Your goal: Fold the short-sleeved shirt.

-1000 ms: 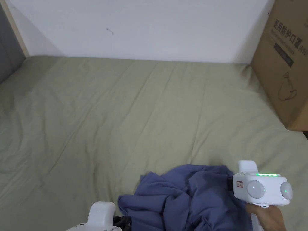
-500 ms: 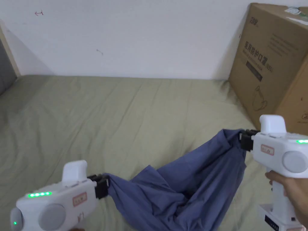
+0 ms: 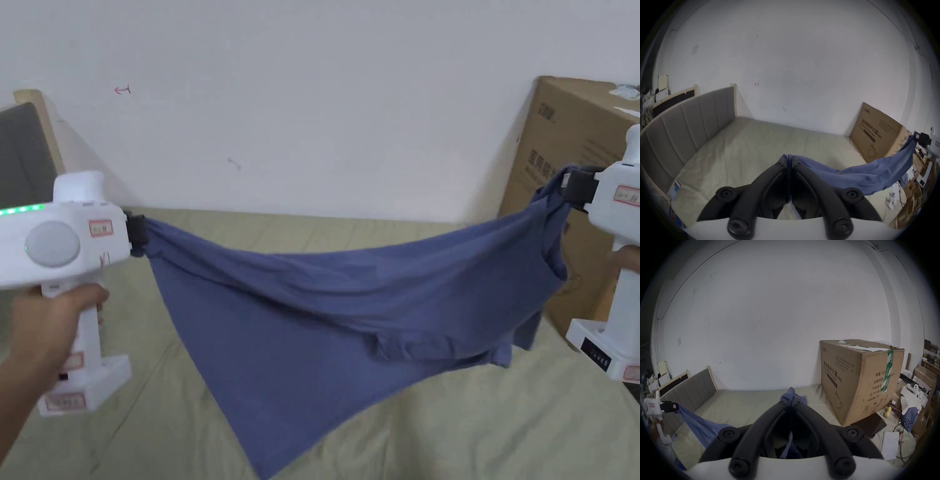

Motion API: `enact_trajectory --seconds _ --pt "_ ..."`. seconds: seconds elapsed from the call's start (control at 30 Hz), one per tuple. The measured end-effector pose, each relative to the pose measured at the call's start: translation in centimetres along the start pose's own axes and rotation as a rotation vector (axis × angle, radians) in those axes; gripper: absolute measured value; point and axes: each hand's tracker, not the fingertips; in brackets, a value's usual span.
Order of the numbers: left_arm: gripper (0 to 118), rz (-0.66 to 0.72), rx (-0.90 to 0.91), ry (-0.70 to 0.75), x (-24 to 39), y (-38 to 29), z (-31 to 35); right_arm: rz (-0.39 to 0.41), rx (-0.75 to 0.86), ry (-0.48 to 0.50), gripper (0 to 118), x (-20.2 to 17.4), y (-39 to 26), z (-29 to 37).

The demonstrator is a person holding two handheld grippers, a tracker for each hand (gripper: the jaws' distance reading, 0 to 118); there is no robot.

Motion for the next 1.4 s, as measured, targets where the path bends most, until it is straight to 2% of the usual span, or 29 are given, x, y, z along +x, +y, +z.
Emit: enact_trajectory --seconds 0.2,0.33,0.63,0.8,1.0,1.17,1.2,1.4 --pt "3 -0.024 0.056 0.055 -1.2 5.9 -3.5 -0.068 0.004 -0.005 0 -0.2 0.4 -4.5" --pt "3 -0.064 0.052 0.106 -2.0 5.9 -6.2 -0.065 -0.03 -0.006 0 -0.8 -2.5 -7.1" --pt "3 -0.061 -0.135 0.16 -6.2 -5.3 -8.9 -0.059 -0.225 -0.014 0 -2.2 -15.1 -8.9" --pt "3 -0.116 -0.28 0.185 -8.2 -13.6 -6.9 -0.066 -0.334 -0.028 0 -2.0 -21.7 -6.0" --pt "3 -0.115 -0.384 0.167 -9.4 -22.2 0.0 -0.088 -0.415 -0.033 0 -1.6 -27.3 1.2" --pt "3 -0.147 -0.428 0.168 -10.4 -27.2 6.5 -0.119 -0.429 -0.035 0 -2.2 -29.3 8.6" --pt "3 -0.149 -0.436 0.172 -11.0 -28.2 7.7 -0.12 -0.428 -0.037 0 -1.3 -30.0 9.5" --pt "3 -0.107 -0.528 0.201 -13.6 -32.8 13.1 -0.1 -0.484 -0.063 0 -0.2 -33.1 14.9"
